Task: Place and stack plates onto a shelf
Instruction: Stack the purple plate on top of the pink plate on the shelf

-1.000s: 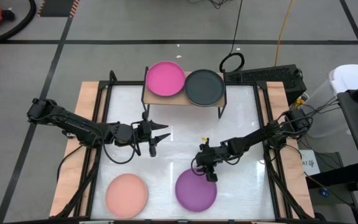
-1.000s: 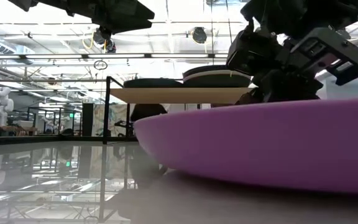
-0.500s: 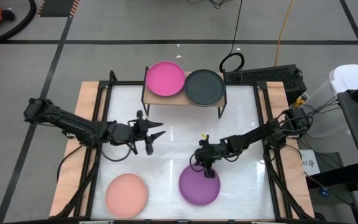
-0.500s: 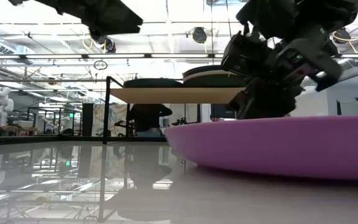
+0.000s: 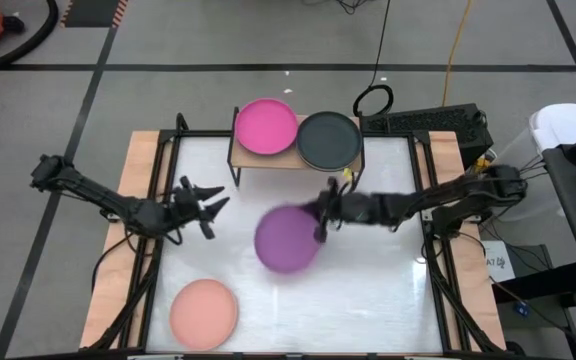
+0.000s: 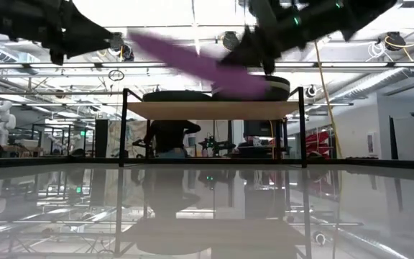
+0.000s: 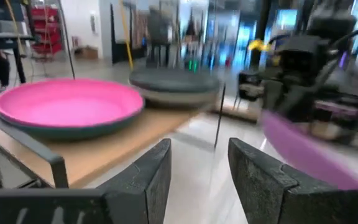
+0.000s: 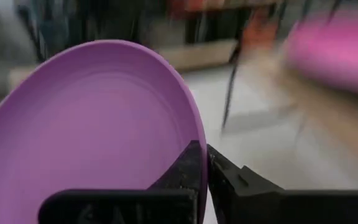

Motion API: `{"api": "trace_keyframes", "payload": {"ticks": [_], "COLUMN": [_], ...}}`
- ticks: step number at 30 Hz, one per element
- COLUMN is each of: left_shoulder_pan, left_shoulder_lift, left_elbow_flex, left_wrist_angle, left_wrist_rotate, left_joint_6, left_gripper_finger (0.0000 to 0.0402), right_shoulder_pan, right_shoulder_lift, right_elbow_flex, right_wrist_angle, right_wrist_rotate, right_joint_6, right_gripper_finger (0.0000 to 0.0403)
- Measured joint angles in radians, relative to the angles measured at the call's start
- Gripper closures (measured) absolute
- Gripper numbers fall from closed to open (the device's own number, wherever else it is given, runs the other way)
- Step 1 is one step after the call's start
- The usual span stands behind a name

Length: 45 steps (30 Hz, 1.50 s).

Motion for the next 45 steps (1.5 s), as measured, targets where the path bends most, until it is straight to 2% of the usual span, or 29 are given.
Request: {"api": "trace_keyframes", "payload": {"ticks": [2, 6, 9, 12, 17, 22, 27, 31, 34, 40, 45], "left_shoulder_pan": [0.001, 0.0, 0.0, 0.0, 0.0, 0.0, 0.0, 0.0, 0.0, 0.0, 0.0], "left_shoulder_lift": [-0.045, -0.085, -0.083, -0.078, -0.073, -0.073, -0.073, -0.073, -0.073, -0.073, -0.073], "left_elbow_flex": [-0.043, -0.077, -0.078, -0.078, -0.078, -0.078, -0.078, -0.078, -0.078, -0.078, -0.078], "left_wrist_angle": [0.079, 0.115, 0.111, 0.111, 0.111, 0.111, 0.111, 0.111, 0.111, 0.111, 0.11], "left_wrist_rotate": [0.001, 0.01, 0.018, 0.022, 0.024, 0.028, 0.061, 0.076, 0.081, 0.083, 0.084], "left_joint_6": [0.005, 0.003, 0.001, -0.003, -0.002, 0.0, -0.003, -0.004, -0.009, -0.023, -0.029], "left_gripper_finger": [0.0236, 0.0236, 0.0236, 0.0236, 0.0236, 0.0236, 0.0236, 0.0236, 0.0236, 0.0236, 0.0236], "right_shoulder_pan": [-0.053, -0.188, -0.298, -0.398, -0.516, -0.584, -0.628, -0.648, -0.65, -0.65, -0.649], "right_shoulder_lift": [-0.049, -0.11, -0.111, -0.064, 0.082, 0.245, 0.342, 0.391, 0.406, 0.405, 0.384], "right_elbow_flex": [0.0, 0.003, 0.046, 0.145, 0.393, 0.555, 0.572, 0.573, 0.573, 0.574, 0.573], "right_wrist_angle": [0.114, 0.352, 0.427, 0.396, 0.143, -0.028, -0.034, -0.033, -0.03, -0.037, -0.054], "right_wrist_rotate": [0.0, -0.001, -0.007, -0.054, -0.155, -0.168, -0.169, -0.242, -0.246, -0.35, -0.362], "right_joint_6": [-0.025, -0.037, -0.007, 0.012, 0.041, 0.029, 0.079, 0.141, 0.151, 0.116, 0.122], "right_gripper_finger": [0.0402, 0.0402, 0.0402, 0.0403, 0.0403, 0.0403, 0.0403, 0.0403, 0.0396, 0.0365, 0.0322]}}
